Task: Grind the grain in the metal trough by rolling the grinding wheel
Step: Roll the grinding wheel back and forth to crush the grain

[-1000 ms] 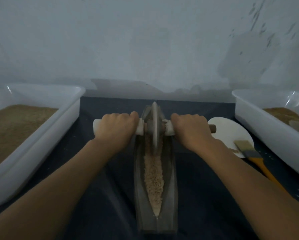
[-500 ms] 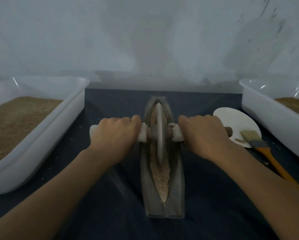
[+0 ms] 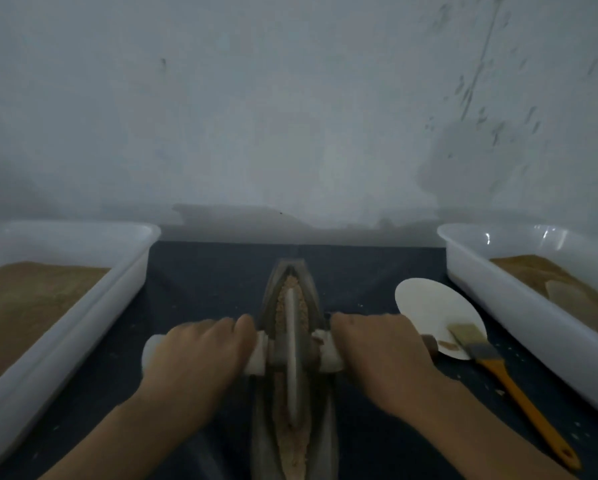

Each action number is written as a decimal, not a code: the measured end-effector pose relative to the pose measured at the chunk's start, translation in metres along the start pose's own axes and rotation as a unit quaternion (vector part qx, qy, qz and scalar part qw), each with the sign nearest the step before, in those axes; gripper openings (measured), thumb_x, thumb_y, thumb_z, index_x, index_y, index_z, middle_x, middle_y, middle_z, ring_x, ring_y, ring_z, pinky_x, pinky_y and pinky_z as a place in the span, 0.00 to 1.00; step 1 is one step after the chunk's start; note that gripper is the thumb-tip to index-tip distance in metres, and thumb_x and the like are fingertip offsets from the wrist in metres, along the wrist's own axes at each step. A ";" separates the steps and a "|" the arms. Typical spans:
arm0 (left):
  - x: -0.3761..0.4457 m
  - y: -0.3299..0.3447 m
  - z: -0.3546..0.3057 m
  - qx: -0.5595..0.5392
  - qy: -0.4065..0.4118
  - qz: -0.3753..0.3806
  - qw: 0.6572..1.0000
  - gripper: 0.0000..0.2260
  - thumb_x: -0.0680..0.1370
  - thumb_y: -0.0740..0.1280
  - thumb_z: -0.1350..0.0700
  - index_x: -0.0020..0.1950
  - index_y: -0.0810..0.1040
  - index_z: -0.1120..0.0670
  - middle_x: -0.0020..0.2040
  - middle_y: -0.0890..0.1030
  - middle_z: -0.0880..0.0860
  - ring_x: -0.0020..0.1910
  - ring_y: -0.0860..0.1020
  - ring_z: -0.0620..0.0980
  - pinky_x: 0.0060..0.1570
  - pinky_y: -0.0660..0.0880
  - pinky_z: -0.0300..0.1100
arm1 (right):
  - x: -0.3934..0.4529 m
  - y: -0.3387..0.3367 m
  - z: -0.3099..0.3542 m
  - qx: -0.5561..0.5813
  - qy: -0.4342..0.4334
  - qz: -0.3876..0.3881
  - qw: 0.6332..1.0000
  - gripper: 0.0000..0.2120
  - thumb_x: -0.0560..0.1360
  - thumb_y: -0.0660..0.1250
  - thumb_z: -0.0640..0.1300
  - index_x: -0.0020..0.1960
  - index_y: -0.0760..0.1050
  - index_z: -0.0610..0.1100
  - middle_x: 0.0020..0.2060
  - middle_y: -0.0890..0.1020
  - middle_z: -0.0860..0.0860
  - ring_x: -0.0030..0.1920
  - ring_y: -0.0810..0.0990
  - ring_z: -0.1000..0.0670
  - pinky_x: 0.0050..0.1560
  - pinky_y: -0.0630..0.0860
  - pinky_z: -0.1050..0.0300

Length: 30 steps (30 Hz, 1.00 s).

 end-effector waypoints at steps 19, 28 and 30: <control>0.021 0.023 0.017 -0.015 -0.056 0.044 0.997 0.17 0.73 0.65 0.45 0.45 0.55 0.42 0.43 0.71 0.42 0.41 0.72 0.42 0.38 0.65 0.40 | 0.029 -0.002 -0.001 -0.009 -0.009 -0.036 0.999 0.14 0.64 0.74 0.42 0.44 0.72 0.46 0.37 0.80 0.49 0.34 0.79 0.48 0.31 0.64 0.57; -0.001 -0.006 -0.005 0.012 0.023 0.020 0.999 0.18 0.64 0.72 0.48 0.45 0.64 0.45 0.38 0.73 0.44 0.39 0.78 0.47 0.35 0.65 0.42 | -0.020 -0.001 0.005 0.062 0.003 0.051 0.997 0.15 0.72 0.65 0.44 0.45 0.57 0.51 0.45 0.78 0.50 0.43 0.79 0.44 0.34 0.59 0.53; 0.007 -0.002 0.001 -0.038 0.044 -0.027 0.998 0.24 0.52 0.78 0.52 0.40 0.68 0.47 0.30 0.72 0.46 0.26 0.74 0.48 0.26 0.63 0.41 | -0.009 0.002 0.000 0.056 0.005 0.026 0.998 0.13 0.71 0.67 0.44 0.46 0.62 0.50 0.44 0.79 0.51 0.41 0.79 0.45 0.34 0.61 0.54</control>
Point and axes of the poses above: each hand's wrist, its own x-axis towards the middle knuckle, its own y-axis out of the palm, z = x × y, the point moved 4 cm from there along x, towards the middle knuckle
